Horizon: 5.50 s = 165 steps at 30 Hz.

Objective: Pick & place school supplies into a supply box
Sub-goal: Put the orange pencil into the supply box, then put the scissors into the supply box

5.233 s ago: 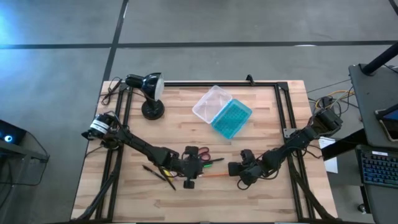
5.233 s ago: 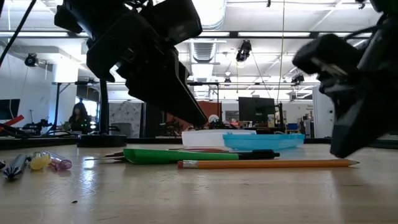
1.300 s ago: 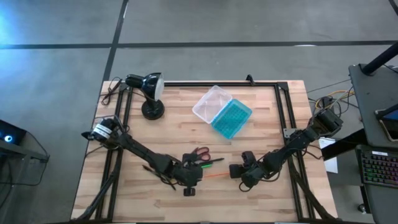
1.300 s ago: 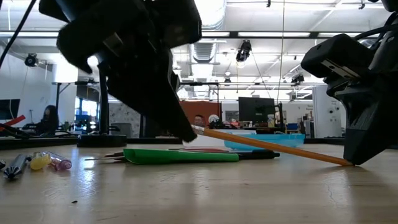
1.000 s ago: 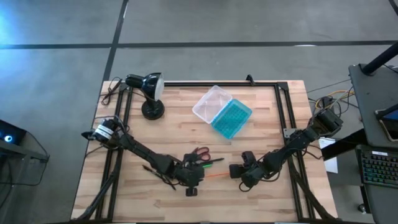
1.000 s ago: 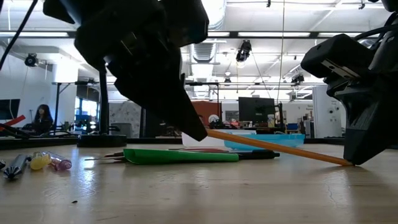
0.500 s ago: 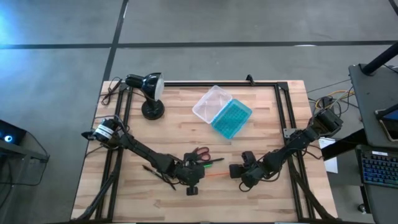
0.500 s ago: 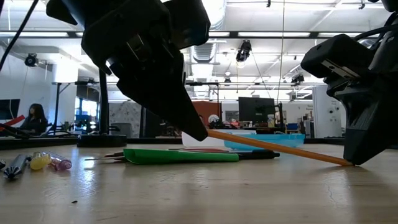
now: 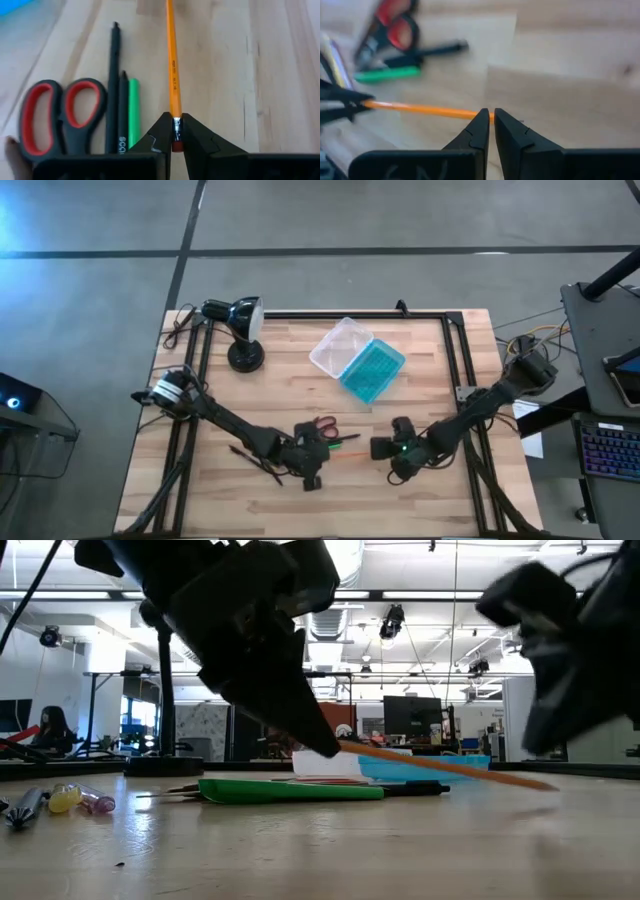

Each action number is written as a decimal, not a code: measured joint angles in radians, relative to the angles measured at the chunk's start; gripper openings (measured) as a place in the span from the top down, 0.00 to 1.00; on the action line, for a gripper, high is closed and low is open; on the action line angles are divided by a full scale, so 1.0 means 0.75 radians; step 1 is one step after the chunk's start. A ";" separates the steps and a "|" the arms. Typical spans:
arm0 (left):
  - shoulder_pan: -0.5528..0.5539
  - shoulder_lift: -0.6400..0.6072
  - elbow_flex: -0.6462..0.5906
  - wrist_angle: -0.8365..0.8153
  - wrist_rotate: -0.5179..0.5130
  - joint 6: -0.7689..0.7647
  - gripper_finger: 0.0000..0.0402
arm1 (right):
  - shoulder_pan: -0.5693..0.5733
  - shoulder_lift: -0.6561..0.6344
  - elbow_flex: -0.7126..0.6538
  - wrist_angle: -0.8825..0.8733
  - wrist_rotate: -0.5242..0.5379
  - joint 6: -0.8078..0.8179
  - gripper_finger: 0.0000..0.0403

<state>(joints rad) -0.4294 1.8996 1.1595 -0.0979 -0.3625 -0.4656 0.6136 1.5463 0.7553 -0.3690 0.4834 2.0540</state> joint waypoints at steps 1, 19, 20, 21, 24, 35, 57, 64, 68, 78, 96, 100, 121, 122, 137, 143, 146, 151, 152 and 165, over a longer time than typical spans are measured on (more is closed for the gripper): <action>0.000 -0.006 0.000 -0.003 -0.017 -0.018 0.97 | 0.003 -0.025 0.015 -0.069 0.047 0.005 0.94; 0.297 -0.228 0.001 -0.230 -0.461 -0.517 0.97 | -0.002 -0.399 0.258 -0.934 0.471 0.025 0.94; 0.343 -0.232 -0.001 -0.246 -0.436 -0.498 0.97 | -0.001 -0.407 0.249 -0.931 0.467 0.025 0.94; 0.388 -0.235 -0.001 -0.245 -0.401 -0.474 0.97 | -0.001 -0.411 0.244 -0.937 0.454 0.021 0.94; 0.509 -0.243 -0.002 -0.254 -0.294 -0.414 0.97 | -0.001 -0.423 0.236 -0.932 0.431 -0.004 0.94; 0.874 -0.228 -0.003 -0.200 0.061 -0.043 0.97 | -0.018 -0.458 0.228 -0.938 0.366 -0.216 0.94; 0.974 -0.077 0.009 0.051 0.170 0.269 0.91 | -0.143 -0.465 0.148 -0.920 0.276 -0.081 0.94; 0.993 -0.077 0.004 0.012 0.157 0.294 0.81 | -0.143 -0.465 0.133 -0.919 0.261 -0.052 0.94; 0.968 -0.115 0.002 -0.057 0.243 0.250 0.77 | -0.142 -0.465 0.132 -0.919 0.260 -0.054 0.94; 0.694 -0.264 -0.006 -0.382 0.631 0.307 0.77 | -0.157 -0.462 0.116 -0.881 0.160 -0.219 0.94; 0.349 -0.082 -0.006 -0.187 0.288 0.222 0.77 | -0.170 -0.460 0.037 -0.814 0.052 -0.351 0.94; 0.352 -0.039 -0.001 -0.187 0.225 0.154 0.77 | -0.170 -0.460 0.037 -0.813 0.051 -0.394 0.94; 0.340 0.192 0.194 -0.329 0.161 0.118 0.77 | -0.170 -0.462 0.034 -0.809 0.041 -0.440 0.94; 0.341 0.201 0.195 -0.334 0.162 0.120 0.77 | -0.170 -0.462 0.034 -0.809 0.041 -0.440 0.94; 0.345 0.046 0.275 -0.475 0.040 0.097 0.77 | -0.170 -0.461 0.019 -0.818 0.041 -0.435 0.94; 0.353 0.042 0.267 -0.573 0.016 -0.093 0.77 | -0.170 -0.461 0.013 -0.816 0.042 -0.435 0.94; 0.355 0.042 0.220 -0.565 0.021 -0.167 0.77 | -0.170 -0.461 0.012 -0.815 0.042 -0.435 0.94; 0.349 0.046 0.156 -0.500 0.028 -0.177 0.77 | -0.170 -0.461 0.011 -0.815 0.042 -0.437 0.94; 0.348 0.045 0.142 -0.480 0.027 -0.168 0.77 | -0.170 -0.461 0.011 -0.815 0.042 -0.439 0.94; 0.348 0.044 0.054 -0.397 0.015 -0.149 0.77 | -0.170 -0.461 -0.007 -0.816 0.043 -0.448 0.94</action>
<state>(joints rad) -0.1680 1.9327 1.2000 -0.3955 -0.3509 -0.5770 0.4862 1.2007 0.7499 -0.9813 0.5156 1.7182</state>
